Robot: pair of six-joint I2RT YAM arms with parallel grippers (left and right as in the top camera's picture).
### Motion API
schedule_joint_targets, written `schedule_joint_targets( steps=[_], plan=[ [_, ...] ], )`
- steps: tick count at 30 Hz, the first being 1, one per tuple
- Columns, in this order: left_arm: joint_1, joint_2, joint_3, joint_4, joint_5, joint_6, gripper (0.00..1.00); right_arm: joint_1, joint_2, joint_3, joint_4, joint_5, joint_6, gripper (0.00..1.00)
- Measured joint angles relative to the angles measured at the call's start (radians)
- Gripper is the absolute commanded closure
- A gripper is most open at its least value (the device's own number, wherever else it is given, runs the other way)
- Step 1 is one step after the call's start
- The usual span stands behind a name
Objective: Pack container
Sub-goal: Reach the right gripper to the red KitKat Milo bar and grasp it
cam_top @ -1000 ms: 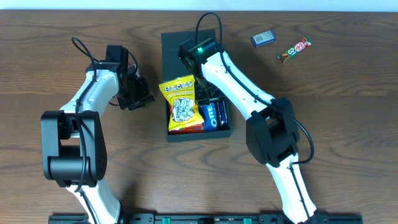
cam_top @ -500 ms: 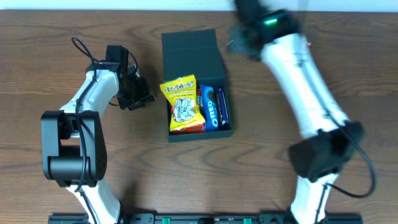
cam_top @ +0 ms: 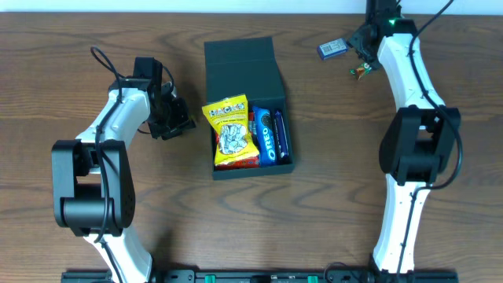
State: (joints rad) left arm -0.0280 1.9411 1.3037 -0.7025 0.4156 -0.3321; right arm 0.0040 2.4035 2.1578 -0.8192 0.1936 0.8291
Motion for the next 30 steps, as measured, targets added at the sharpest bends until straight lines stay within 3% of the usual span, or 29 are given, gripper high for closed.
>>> schedule_joint_targets(
  steps=[11, 22, 30],
  plan=[
    [0.000, 0.000, 0.000, 0.000, 0.000, 0.000, 0.57, -0.089, 0.040, 0.000, 0.043, -0.044, 0.119, 0.43],
    [0.000, 0.000, 0.000, 0.001, 0.000, 0.000, 0.55, -0.090, 0.067, 0.000, 0.095, -0.115, 0.101, 0.43],
    [0.000, 0.000, 0.000, 0.002, 0.000, 0.000, 0.56, -0.090, 0.084, 0.000, 0.036, -0.127, 0.102, 0.43]
  ],
)
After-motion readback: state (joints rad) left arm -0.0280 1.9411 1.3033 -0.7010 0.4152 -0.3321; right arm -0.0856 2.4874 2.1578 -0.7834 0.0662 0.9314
